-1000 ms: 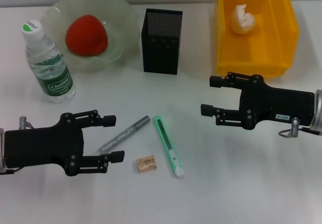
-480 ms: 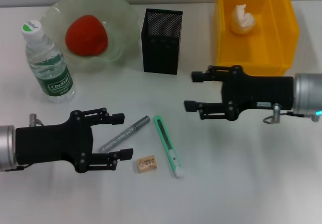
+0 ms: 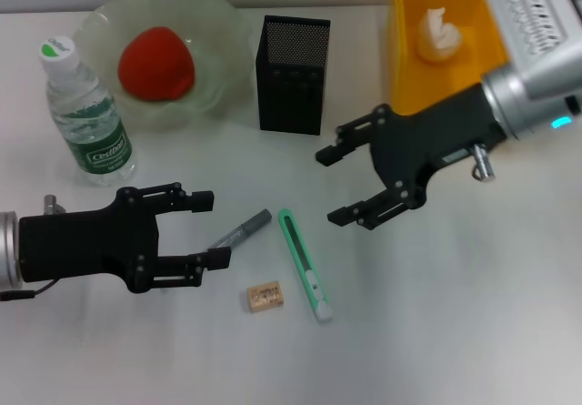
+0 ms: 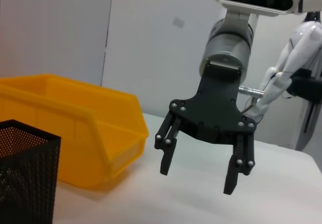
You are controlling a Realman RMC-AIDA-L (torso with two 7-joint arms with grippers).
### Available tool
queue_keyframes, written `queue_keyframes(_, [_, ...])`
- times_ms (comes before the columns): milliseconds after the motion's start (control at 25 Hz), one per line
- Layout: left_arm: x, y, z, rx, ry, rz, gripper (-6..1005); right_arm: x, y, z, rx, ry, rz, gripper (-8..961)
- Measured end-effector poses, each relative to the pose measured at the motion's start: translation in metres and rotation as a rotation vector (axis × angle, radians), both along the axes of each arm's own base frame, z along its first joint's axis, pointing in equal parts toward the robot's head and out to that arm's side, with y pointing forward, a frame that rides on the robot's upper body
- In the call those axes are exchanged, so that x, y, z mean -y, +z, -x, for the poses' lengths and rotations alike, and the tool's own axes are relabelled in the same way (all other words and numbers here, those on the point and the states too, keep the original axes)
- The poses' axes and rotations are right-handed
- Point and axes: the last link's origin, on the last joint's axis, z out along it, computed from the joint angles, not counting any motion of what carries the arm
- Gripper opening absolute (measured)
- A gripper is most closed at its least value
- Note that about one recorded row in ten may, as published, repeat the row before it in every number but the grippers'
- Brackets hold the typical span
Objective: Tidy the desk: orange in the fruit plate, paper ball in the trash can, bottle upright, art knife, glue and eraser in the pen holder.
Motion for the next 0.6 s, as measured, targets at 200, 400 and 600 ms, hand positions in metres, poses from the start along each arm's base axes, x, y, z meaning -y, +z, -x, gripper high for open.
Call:
queue_keyframes(200, [-0.001, 0.006, 0.005, 0.006, 0.031, -0.029, 783, 0.0, -0.011, 0.03, 0.141, 0.218, 0.066, 693])
queue_keyframes(400, [-0.002, 0.01, 0.008, 0.016, 0.049, -0.057, 783, 0.009, -0.028, 0.053, 0.243, 0.434, 0.131, 675])
queue_keyframes(600, [0.002, 0.01, 0.012, 0.022, 0.063, -0.075, 783, 0.017, -0.043, 0.065, 0.321, 0.594, 0.196, 657])
